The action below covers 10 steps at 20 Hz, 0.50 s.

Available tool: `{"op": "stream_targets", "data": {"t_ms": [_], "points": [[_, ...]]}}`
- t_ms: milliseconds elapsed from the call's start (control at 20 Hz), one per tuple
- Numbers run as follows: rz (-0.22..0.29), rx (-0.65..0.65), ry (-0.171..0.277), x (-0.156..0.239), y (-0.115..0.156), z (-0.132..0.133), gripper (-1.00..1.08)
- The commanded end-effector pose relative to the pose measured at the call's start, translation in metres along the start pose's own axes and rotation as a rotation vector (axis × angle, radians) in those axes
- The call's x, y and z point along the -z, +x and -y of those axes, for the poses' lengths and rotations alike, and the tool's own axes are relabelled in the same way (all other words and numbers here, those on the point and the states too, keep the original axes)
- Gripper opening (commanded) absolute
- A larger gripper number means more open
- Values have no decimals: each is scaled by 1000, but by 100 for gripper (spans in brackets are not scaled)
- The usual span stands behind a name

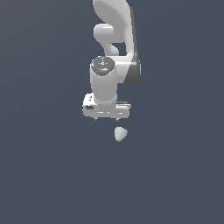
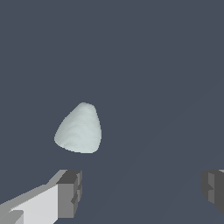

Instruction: Pick up the object and move it to a goal position.

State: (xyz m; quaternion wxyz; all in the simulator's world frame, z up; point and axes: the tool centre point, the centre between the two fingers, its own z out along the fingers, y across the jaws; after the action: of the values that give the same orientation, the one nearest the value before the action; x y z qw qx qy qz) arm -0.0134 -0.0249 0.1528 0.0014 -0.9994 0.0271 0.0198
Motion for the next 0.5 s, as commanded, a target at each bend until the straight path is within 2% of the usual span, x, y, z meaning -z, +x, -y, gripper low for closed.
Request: {"op": "stream_targets", "data": {"t_ms": [0,450], "points": [[0,0,0,0,0,0,100],[17,-11,15,-10,-5,-11,100]]}}
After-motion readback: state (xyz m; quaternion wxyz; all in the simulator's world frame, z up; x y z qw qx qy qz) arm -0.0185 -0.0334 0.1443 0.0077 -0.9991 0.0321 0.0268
